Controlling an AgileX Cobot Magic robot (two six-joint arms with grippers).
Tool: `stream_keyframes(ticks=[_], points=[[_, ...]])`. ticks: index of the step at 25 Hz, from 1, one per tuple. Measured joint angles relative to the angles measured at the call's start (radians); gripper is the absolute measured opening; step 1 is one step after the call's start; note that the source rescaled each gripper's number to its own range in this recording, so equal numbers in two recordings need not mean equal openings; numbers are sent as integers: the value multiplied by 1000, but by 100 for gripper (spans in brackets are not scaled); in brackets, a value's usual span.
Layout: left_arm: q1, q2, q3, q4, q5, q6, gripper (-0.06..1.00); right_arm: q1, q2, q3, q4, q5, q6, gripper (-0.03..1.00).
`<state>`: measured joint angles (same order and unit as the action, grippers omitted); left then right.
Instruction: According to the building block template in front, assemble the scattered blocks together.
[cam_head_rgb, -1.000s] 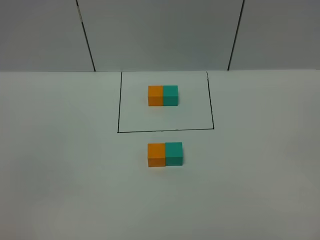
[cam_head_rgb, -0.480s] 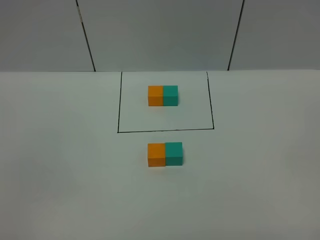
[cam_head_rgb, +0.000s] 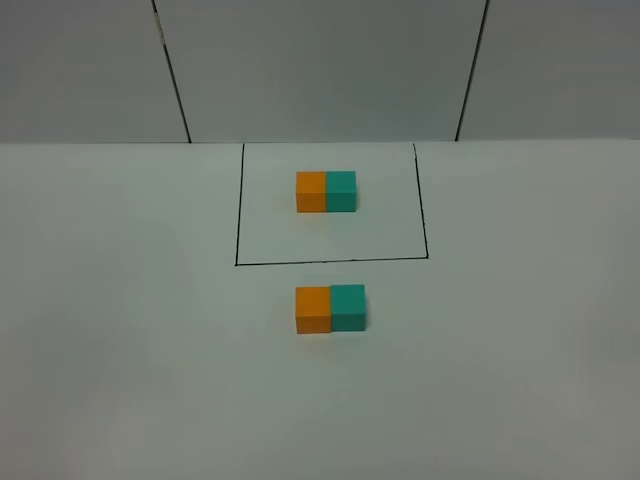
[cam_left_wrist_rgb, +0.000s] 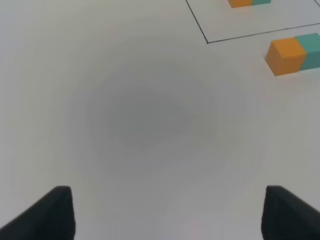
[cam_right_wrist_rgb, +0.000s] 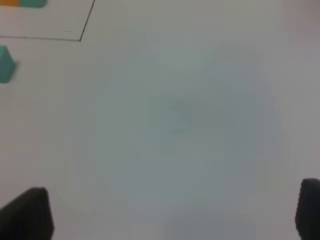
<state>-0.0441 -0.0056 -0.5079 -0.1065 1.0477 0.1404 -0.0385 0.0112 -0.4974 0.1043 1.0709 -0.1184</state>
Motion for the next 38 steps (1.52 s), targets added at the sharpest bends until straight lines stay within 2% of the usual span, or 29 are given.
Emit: stream_keyframes(ticks=[6, 38], points=[[0, 0, 0, 0, 0, 0, 74, 22, 0, 0, -5, 0, 11, 97], [0, 0, 0, 0, 0, -1, 74, 22, 0, 0, -4, 0, 15, 76]])
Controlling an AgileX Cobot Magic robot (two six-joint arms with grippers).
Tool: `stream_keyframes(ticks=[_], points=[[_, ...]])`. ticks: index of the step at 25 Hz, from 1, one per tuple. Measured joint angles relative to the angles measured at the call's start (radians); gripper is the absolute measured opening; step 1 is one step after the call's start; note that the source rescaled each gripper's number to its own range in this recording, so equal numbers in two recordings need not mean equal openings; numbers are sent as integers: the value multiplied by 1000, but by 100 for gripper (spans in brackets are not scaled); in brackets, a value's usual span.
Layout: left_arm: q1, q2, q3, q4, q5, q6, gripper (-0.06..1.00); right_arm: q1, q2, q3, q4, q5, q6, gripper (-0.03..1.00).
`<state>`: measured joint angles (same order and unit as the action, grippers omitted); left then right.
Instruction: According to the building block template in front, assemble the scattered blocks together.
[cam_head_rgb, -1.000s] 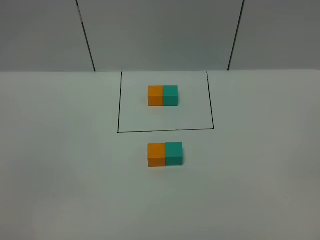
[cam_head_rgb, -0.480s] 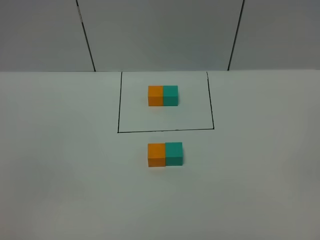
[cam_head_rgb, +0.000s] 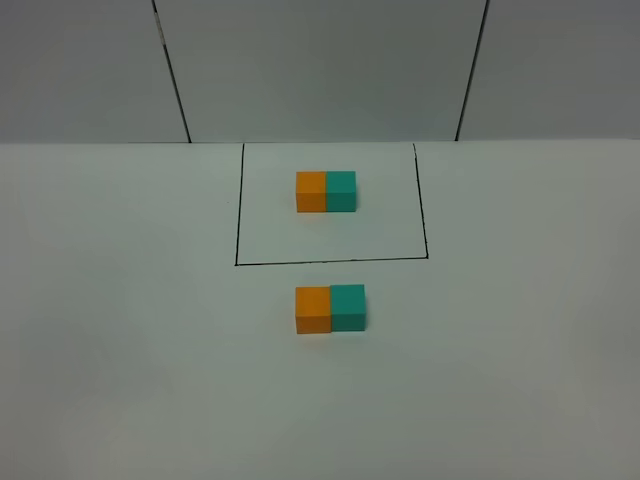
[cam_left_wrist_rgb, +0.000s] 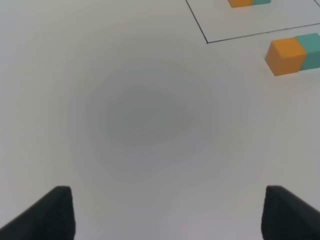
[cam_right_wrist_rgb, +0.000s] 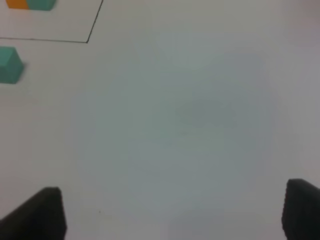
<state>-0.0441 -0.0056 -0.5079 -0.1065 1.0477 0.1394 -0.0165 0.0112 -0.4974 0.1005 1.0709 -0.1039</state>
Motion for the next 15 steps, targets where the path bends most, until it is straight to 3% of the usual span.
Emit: stream_keyframes(ticks=[15], points=[[0, 0, 0, 0, 0, 0, 74, 22, 0, 0, 3, 0, 1, 74]])
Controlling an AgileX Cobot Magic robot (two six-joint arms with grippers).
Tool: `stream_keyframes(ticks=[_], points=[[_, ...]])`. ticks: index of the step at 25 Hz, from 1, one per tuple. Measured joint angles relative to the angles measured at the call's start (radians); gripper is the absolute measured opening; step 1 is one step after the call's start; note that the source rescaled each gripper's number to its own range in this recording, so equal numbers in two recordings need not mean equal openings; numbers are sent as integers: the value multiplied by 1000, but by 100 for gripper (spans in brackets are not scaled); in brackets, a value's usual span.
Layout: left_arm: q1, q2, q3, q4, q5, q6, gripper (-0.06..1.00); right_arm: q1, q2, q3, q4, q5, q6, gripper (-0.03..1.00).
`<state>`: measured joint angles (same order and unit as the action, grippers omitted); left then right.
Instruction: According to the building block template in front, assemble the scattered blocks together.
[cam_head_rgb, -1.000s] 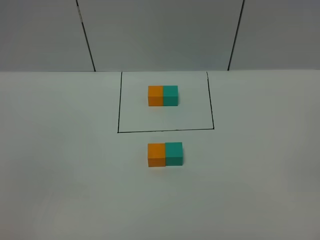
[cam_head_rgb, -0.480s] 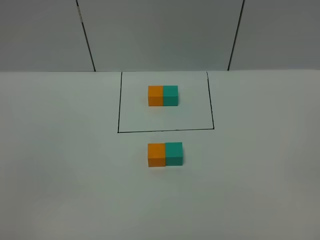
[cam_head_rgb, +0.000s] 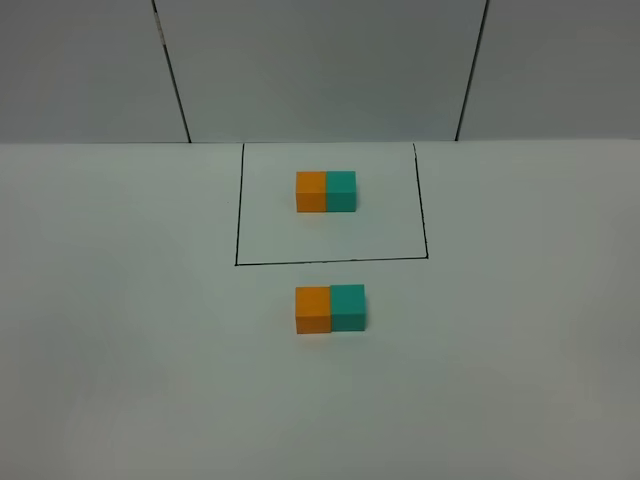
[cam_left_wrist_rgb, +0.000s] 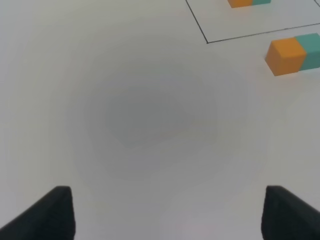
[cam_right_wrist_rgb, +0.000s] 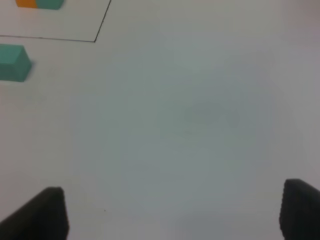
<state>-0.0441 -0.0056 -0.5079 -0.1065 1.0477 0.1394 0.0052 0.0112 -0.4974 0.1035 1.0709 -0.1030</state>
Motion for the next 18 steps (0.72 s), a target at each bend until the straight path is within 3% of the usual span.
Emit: stream_keyframes(ticks=[18], points=[[0, 0, 0, 0, 0, 1, 73, 0, 0, 0, 8, 0, 0, 73]])
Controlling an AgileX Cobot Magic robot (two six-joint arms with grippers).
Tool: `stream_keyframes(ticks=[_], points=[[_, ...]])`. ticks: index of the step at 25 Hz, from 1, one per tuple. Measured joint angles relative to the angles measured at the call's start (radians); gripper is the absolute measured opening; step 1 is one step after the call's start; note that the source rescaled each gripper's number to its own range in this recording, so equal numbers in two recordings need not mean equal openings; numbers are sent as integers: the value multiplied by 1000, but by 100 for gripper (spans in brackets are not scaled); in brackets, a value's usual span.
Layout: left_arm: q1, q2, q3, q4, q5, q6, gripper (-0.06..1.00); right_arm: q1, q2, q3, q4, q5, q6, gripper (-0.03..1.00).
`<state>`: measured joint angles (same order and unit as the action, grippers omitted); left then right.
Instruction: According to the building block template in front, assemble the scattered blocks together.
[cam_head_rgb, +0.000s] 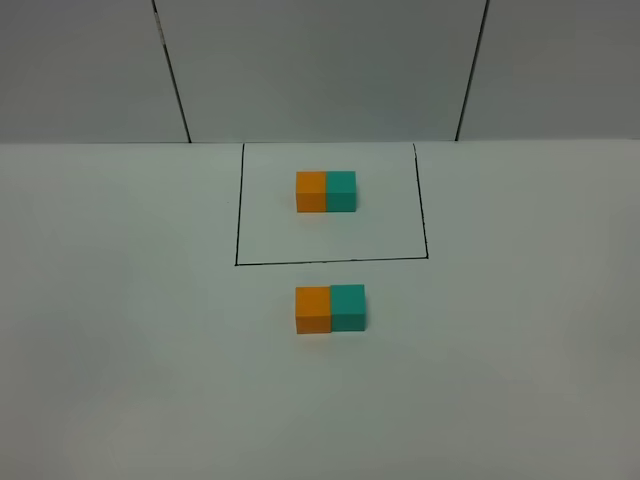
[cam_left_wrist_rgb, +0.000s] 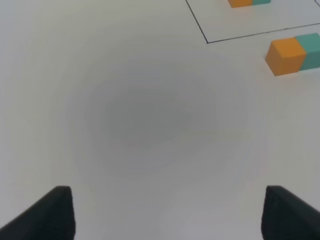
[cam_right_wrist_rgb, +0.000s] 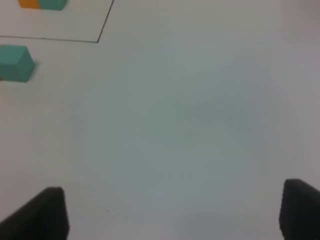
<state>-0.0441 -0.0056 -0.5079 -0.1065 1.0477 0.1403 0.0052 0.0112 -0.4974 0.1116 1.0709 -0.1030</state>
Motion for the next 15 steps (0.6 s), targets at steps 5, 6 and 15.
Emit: stream_keyframes(ticks=[5, 6, 15], points=[[0, 0, 0, 0, 0, 0, 73, 0, 0, 0, 0, 0, 0, 73], [0, 0, 0, 0, 0, 0, 73, 0, 0, 0, 0, 0, 0, 73], [0, 0, 0, 0, 0, 0, 73, 0, 0, 0, 0, 0, 0, 73]])
